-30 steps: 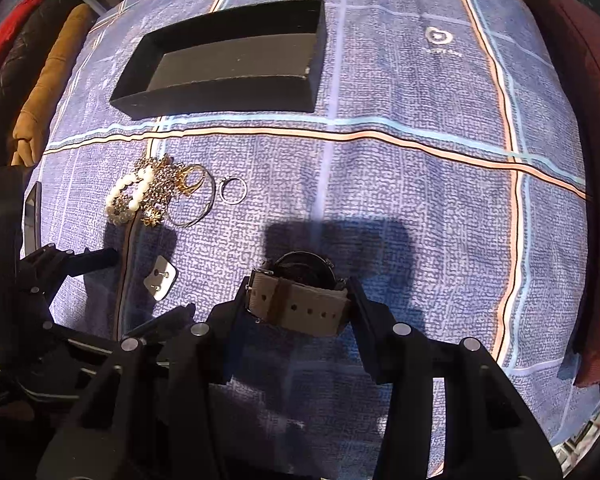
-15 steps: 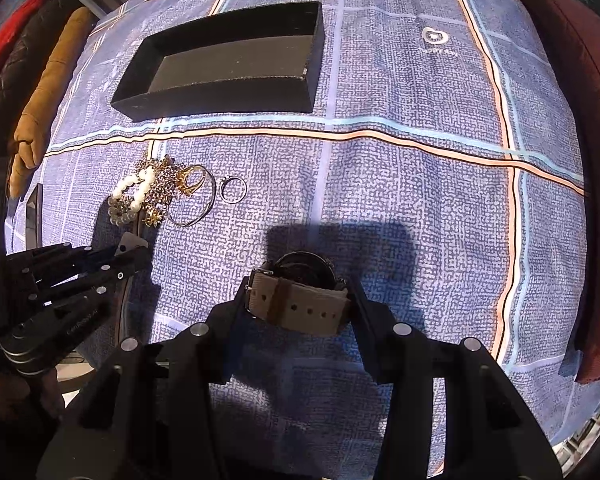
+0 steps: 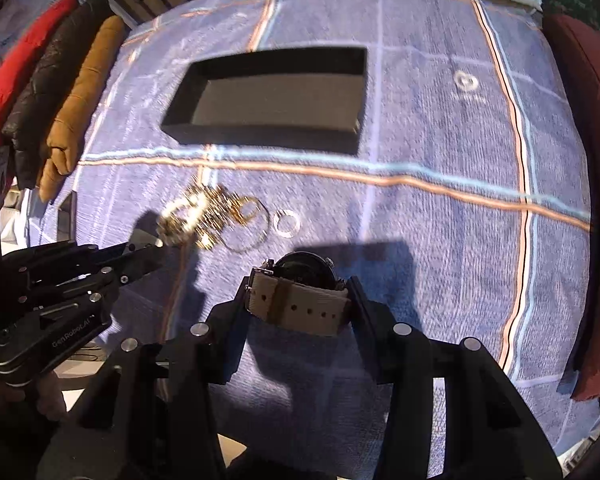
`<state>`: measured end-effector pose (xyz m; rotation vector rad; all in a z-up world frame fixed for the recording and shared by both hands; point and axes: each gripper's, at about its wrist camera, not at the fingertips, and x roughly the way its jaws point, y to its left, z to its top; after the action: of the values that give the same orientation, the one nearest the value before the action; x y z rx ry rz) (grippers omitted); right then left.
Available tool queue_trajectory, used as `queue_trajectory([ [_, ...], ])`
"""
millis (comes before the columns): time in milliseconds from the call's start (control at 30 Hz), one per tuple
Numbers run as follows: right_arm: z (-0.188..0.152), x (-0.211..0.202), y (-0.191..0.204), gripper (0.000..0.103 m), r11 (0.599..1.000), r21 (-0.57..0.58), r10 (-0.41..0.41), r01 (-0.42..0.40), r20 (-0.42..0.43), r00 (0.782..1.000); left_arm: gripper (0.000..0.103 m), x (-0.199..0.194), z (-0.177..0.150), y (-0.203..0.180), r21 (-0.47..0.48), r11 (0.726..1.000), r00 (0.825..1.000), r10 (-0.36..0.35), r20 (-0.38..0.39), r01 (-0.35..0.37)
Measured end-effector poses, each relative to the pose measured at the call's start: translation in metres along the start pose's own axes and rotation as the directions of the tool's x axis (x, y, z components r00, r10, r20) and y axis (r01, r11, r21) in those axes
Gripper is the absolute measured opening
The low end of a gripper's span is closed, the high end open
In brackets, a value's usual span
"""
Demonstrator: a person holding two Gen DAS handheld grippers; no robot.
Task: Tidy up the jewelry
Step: 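Place the watch in the box with right tool while left places earring card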
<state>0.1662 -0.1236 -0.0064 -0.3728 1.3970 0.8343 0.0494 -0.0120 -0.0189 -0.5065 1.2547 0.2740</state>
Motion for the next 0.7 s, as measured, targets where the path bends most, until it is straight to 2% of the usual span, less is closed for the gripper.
queue_trajectory([
  [167,0.040,-0.016,0.014,0.047,0.999,-0.027,0.028,-0.026,0.063,0.998,0.012,-0.017,0.041,0.007,-0.020,1.000,0.998,-0.020,0.067,0.021],
  [333,0.086,-0.019,0.016,0.047,0.999,-0.047,0.008,-0.002,0.117,0.993,0.012,-0.016,0.085,0.013,-0.025,0.999,0.994,-0.019,0.106,0.021],
  [433,0.110,-0.005,0.007,0.047,0.999,-0.043,-0.023,0.027,0.102,0.995,0.012,-0.005,0.100,0.019,-0.030,0.999,0.995,-0.007,0.097,0.010],
  [567,0.128,0.022,-0.007,0.047,0.998,-0.031,-0.049,0.051,0.061,0.997,0.012,0.020,0.112,0.029,-0.044,0.999,0.999,0.003,0.048,0.000],
  [633,0.134,0.039,-0.014,0.052,0.998,-0.023,-0.051,0.051,0.006,0.999,0.013,0.032,0.115,0.033,-0.053,0.999,1.000,0.003,0.017,-0.003],
  [667,0.135,0.043,-0.016,0.055,0.998,-0.020,-0.059,0.059,0.000,0.998,0.015,0.038,0.117,0.036,-0.060,0.998,1.000,-0.001,0.003,0.001],
  [700,0.134,0.045,-0.018,0.061,0.997,-0.022,-0.076,0.076,0.002,0.997,0.026,0.041,0.118,0.038,-0.066,0.998,1.000,-0.001,-0.008,0.000],
])
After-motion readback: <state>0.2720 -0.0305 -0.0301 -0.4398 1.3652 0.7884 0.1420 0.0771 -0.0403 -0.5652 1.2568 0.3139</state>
